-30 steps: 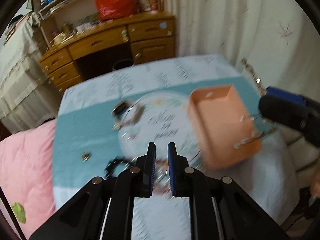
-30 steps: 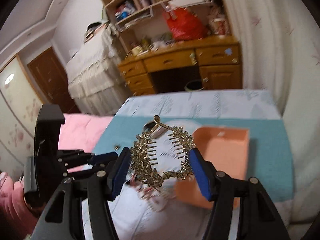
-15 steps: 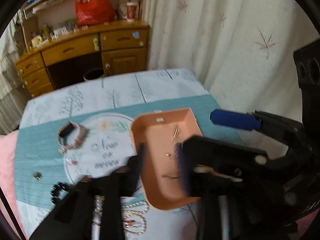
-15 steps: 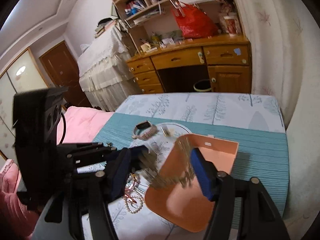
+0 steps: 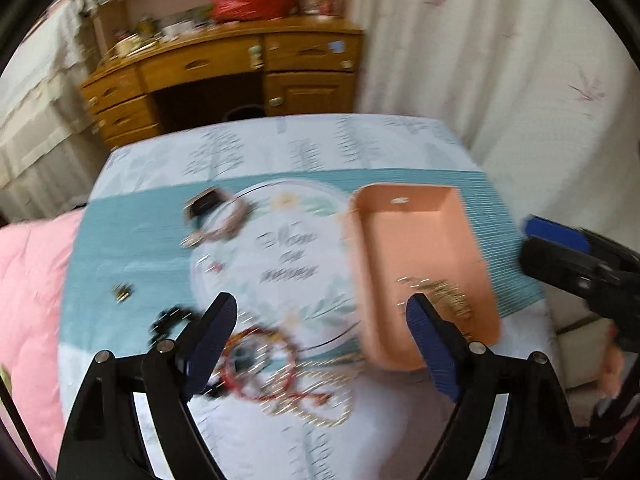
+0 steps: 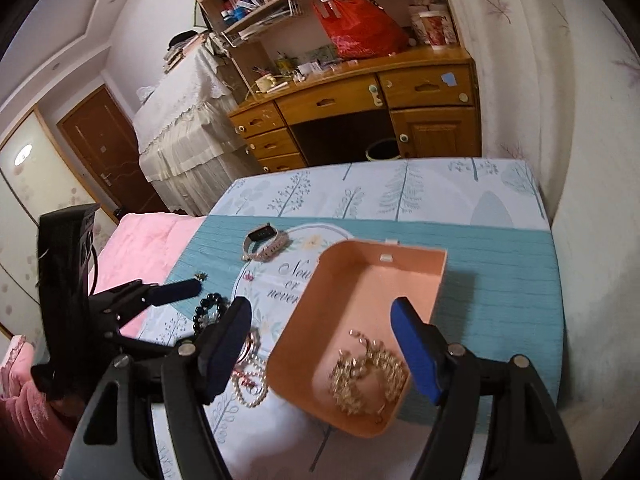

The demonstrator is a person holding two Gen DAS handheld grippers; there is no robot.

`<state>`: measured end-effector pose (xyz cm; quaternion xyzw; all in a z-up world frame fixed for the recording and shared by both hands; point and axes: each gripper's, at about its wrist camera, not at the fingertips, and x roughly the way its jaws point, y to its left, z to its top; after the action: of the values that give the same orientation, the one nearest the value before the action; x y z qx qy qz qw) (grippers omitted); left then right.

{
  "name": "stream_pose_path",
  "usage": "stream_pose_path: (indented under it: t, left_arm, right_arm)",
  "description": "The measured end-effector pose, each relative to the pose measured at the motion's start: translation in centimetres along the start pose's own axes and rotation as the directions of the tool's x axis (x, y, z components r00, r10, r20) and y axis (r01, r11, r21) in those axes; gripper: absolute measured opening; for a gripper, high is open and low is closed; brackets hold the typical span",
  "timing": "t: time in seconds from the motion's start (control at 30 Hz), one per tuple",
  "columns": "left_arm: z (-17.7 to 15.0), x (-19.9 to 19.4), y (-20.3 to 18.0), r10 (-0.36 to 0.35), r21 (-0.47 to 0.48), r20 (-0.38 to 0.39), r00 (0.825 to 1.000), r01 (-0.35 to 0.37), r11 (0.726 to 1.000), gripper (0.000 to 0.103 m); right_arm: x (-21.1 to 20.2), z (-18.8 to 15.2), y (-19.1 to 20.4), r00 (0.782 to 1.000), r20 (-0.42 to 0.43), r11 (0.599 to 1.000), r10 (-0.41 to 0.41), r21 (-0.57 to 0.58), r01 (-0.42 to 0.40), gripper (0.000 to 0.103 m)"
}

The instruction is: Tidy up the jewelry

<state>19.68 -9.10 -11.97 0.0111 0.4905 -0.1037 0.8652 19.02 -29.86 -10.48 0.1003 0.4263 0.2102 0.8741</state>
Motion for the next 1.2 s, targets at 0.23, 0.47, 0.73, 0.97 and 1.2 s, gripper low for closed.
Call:
stream_pose_path:
  t: [0.23, 0.47, 0.73, 0.97, 1.2]
  left_arm:
    - [-3.0, -1.9, 5.0, 0.117, -0.065, -0.007, 0.993, -0.117, 0.991, 0.085]
    - [-6.2, -2.1, 8.0, 0.136, -0.089, -0.127, 0.983, -0.148, 0.985, 0.085]
    - [-7.9, -2.1, 8.6, 0.06, -0.037, -0.175, 0.983, -0.068, 0.997, 0.085]
    - [-7.0, -0.4, 7.6, -0.095, -0.022, -0.214, 0.972, 0.092, 0.996, 0.074]
    - [-7.0, 3.6, 7.2, -0.235, -0.089, -0.285, 0.929, 0.218, 0.972, 0.033]
  right_arm:
    - [-0.2, -3.3, 2.5, 1.0, -0.011, 0.997, 0.017, 0.069, -0.016, 0.073]
    - [2.0, -7.1, 6.9, 0.999, -0.037, 0.999, -0.017, 0.027, 0.018, 0.073]
    - [4.8, -10.4, 11.3, 0.985, -0.032, 0.979, -0.172, -0.121, 0.167, 0.072]
    - [7.6, -11.9, 13.4, 0.96, -0.033, 0.926, -0.276, -0.275, 0.257, 0.041]
    - [9.6, -12.5, 13.8, 0.931, -0.004, 0.867, -0.366, -0.364, 0.339, 0.033]
